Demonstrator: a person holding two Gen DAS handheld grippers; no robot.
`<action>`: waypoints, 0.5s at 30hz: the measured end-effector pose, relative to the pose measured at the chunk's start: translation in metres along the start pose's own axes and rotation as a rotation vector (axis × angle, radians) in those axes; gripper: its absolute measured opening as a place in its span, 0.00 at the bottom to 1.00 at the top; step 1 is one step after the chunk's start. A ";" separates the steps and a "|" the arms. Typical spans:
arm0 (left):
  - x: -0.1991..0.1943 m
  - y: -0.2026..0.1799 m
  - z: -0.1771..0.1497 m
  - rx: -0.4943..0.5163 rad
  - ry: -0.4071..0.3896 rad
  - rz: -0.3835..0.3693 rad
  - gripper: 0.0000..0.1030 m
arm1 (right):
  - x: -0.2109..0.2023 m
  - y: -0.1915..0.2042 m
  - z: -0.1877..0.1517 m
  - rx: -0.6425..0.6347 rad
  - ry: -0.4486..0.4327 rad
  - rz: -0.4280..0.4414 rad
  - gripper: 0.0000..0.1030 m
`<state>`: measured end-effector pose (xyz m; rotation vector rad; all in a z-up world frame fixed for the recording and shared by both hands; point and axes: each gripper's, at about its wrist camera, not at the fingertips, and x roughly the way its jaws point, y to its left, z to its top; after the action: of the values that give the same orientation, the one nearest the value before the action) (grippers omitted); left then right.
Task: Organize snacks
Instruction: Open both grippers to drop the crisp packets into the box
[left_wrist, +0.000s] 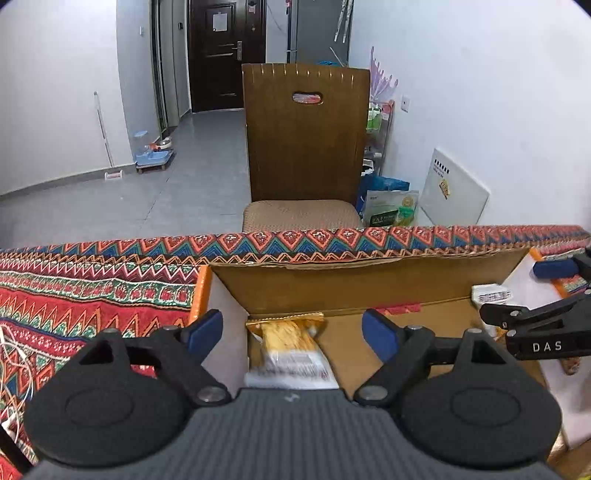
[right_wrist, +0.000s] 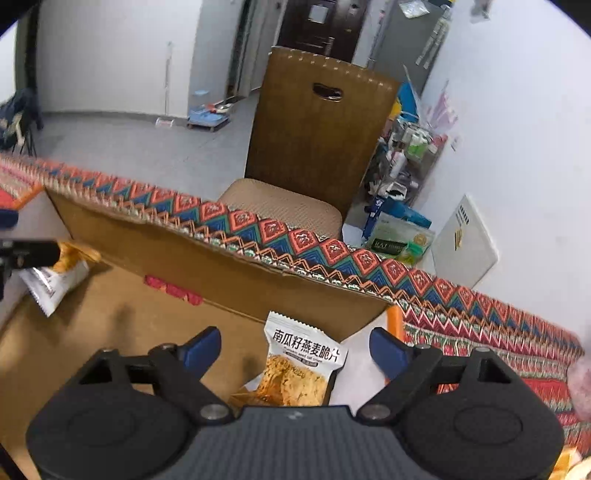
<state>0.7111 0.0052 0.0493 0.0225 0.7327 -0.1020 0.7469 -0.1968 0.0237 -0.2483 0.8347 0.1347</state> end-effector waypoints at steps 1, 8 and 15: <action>-0.007 0.002 0.001 -0.004 -0.001 -0.009 0.82 | -0.006 -0.003 0.000 0.013 -0.007 0.012 0.85; -0.093 0.004 0.000 -0.039 -0.042 -0.056 0.94 | -0.084 -0.025 -0.010 0.106 -0.076 0.034 0.85; -0.196 -0.003 -0.014 -0.037 -0.087 -0.088 1.00 | -0.190 -0.021 -0.036 0.107 -0.170 0.021 0.89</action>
<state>0.5568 0.0198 0.1694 -0.0496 0.6484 -0.1725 0.5992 -0.2306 0.1458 -0.1253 0.6734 0.1285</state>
